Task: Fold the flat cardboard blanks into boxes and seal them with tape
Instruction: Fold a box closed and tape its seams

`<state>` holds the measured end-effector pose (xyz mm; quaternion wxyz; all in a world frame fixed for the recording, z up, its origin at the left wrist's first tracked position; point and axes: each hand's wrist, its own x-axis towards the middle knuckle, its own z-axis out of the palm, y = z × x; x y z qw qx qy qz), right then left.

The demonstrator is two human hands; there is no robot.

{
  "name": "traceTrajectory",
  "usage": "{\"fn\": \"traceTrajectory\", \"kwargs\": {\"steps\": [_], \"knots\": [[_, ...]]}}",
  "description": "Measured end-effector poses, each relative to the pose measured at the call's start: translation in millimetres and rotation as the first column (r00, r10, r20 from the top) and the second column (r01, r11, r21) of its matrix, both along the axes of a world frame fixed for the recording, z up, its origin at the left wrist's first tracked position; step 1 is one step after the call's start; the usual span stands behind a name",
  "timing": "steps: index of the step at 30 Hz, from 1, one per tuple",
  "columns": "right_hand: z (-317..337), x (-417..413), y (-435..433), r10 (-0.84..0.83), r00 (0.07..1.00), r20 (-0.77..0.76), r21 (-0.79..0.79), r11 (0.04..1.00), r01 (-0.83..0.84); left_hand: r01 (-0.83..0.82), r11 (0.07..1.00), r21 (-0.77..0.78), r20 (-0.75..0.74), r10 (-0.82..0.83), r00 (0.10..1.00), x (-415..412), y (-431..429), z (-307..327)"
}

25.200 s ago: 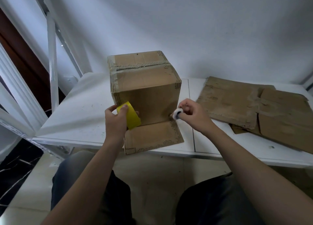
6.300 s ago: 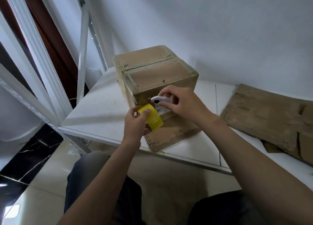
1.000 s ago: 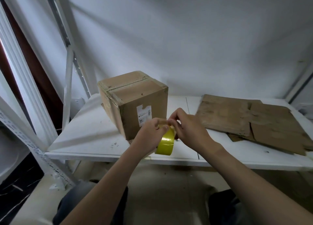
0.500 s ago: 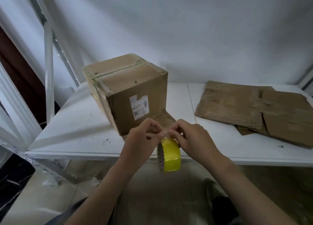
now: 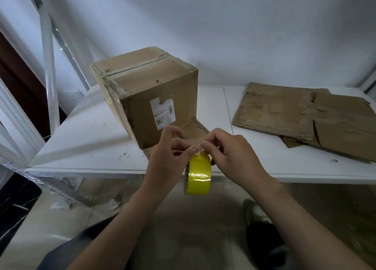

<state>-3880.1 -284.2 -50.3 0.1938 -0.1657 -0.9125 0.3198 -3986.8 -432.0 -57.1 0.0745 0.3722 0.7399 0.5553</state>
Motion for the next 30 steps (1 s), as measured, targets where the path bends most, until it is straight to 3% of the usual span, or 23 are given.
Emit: {"fn": "traceTrajectory", "kwargs": {"steps": [14, 16, 19, 20, 23, 25, 28, 30], "knots": [[9.5, 9.1, -4.7, -0.015, 0.999, 0.049, 0.086, 0.996, 0.010, 0.055, 0.998, -0.033, -0.217, -0.061, 0.974, -3.6, -1.1, -8.6], [13.5, 8.1, -4.9, -0.009, 1.000, 0.002, -0.001, 1.000, 0.009, 0.065, 0.997, -0.033, -0.203, -0.070, 0.977, -4.3, -0.7, -5.3], [17.3, 6.8, -0.2, -0.084, 0.996, -0.024, -0.309, 0.948, 0.072, 0.093, 0.995, -0.040, -0.157, -0.098, 0.983, -0.4, -3.3, -2.4], [17.7, 6.8, 2.6, -0.107, 0.994, -0.038, -0.341, 0.936, 0.087, 0.088, 0.995, -0.036, -0.124, -0.092, 0.988, 1.5, -4.1, -2.1], [16.4, 8.9, 6.4, -0.111, 0.970, -0.218, -0.208, 0.976, 0.065, 0.038, 0.999, -0.025, 0.027, -0.037, 0.999, 2.1, -2.6, -1.3], [13.4, 8.9, 4.2, -0.027, 0.952, -0.305, -0.069, 0.998, 0.006, 0.025, 1.000, -0.015, 0.079, -0.024, 0.997, -0.5, -1.4, -0.8], [5.4, 6.2, 1.2, 0.081, 0.983, -0.166, 0.077, 0.995, -0.069, 0.060, 0.998, -0.006, 0.070, -0.059, 0.996, -1.6, -0.8, 0.1], [0.8, 4.5, 1.9, 0.104, 0.986, -0.129, 0.094, 0.991, -0.093, 0.091, 0.996, -0.015, 0.044, -0.090, 0.995, -0.3, -0.7, 0.4]]}}
